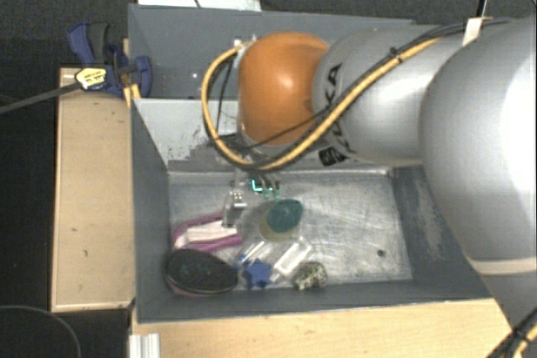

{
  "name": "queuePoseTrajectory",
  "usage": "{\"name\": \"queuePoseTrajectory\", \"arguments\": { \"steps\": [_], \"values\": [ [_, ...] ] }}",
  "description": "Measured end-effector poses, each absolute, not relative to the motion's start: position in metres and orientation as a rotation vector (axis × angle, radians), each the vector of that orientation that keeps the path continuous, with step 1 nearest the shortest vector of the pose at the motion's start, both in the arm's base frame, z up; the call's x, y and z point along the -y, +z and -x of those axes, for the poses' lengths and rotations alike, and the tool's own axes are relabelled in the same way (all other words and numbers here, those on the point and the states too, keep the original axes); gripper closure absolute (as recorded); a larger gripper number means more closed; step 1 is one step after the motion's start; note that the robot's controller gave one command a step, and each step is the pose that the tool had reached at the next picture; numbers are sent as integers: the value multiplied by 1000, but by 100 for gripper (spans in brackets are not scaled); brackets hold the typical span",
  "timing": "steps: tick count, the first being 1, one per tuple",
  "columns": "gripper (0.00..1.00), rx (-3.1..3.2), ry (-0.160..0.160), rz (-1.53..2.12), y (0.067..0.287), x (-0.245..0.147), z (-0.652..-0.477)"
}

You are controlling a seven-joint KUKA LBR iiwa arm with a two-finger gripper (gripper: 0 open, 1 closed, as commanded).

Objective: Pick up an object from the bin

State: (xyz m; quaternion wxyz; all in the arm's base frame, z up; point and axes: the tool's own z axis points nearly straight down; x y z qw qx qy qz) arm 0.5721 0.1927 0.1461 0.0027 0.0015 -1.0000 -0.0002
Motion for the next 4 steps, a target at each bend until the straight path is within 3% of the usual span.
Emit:
{"name": "queuePoseTrajectory", "arguments": {
  "steps": [1,2,3,4],
  "values": [
    [0,3148,-5,-136,69,-212,-527],
    [0,3147,-4,84,101,-201,-529],
    [0,3135,0,204,101,-196,-525],
    [0,3122,-2,358,72,-194,-533]
  ]
}}
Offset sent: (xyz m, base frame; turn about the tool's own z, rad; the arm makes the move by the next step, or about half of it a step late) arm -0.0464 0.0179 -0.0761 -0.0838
